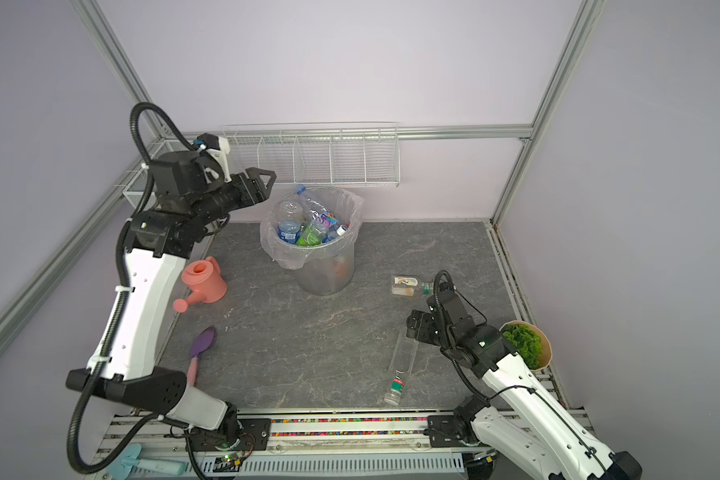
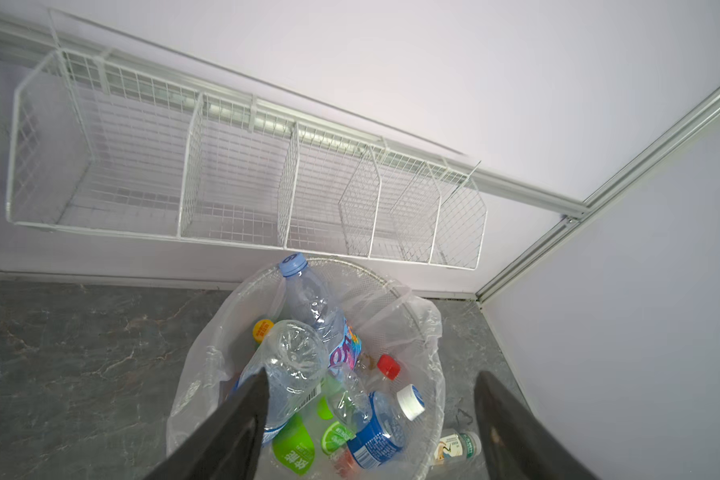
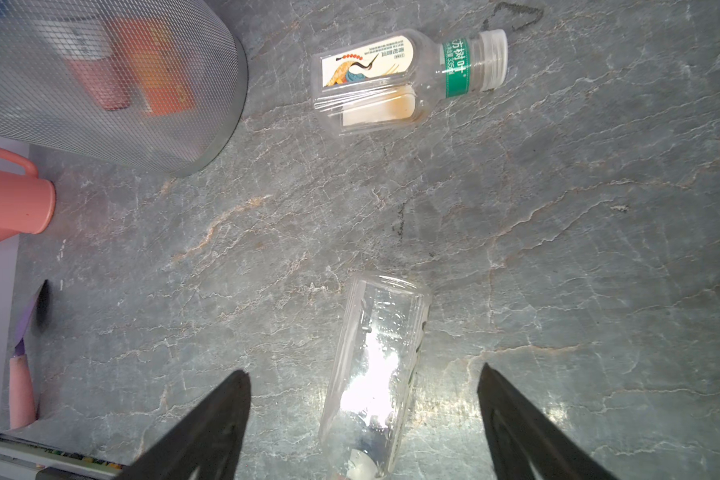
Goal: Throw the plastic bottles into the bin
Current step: 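Draw the left gripper back while the right gripper reaches toward the bird-label bottle, then lower the right gripper and close it on the bird-label bottle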
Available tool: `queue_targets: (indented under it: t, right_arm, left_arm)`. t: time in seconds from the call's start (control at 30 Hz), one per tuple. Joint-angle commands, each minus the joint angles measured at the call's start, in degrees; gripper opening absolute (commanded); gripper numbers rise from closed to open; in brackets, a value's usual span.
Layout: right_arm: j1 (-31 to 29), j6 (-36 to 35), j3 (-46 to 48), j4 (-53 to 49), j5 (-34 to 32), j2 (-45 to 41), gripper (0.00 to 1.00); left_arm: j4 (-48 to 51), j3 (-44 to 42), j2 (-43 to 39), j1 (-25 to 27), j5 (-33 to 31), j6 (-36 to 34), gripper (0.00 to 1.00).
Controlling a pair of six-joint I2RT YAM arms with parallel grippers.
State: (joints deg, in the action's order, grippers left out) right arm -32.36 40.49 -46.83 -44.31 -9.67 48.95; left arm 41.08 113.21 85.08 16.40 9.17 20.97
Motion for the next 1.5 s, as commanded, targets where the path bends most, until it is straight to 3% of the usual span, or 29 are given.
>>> queue_targets:
  t: [0.0,0.23,0.37,0.73,0.83,1.1,1.47]
  right_arm:
    - [-0.3,-1.0,-2.9,-0.5,-0.9,2.5,0.88]
    - [0.0,-3.7,-7.4,-0.6,-2.5,8.9,0.88]
    - [1.0,-10.5,-11.4,0.2,-2.7,14.3,0.88]
    - [3.0,-48.8,-18.0,12.6,2.5,26.1,0.88]
    - [5.5,-57.3,-23.0,8.9,7.1,31.8,0.88]
    - [12.6,-71.5,-33.4,-3.5,17.7,48.1,0.88]
    - [12.8,-81.4,-41.5,-3.9,9.5,60.3,0.88]
  left_arm:
    - [-3.8,-7.5,-4.5,0.0,-2.0,0.4,0.78]
    - [-6.2,-21.5,-15.5,0.0,-2.0,2.1,0.78]
    - [-6.4,-27.8,-20.2,0.0,-1.7,2.8,0.78]
    - [-5.4,-40.7,-30.7,0.1,-0.1,5.8,0.78]
    - [-4.4,-41.7,-32.5,0.1,0.2,6.0,0.78]
    - [-3.4,-45.7,-36.7,0.0,2.0,7.5,0.77]
    - [-1.9,-48.9,-39.8,0.0,3.3,7.3,0.77]
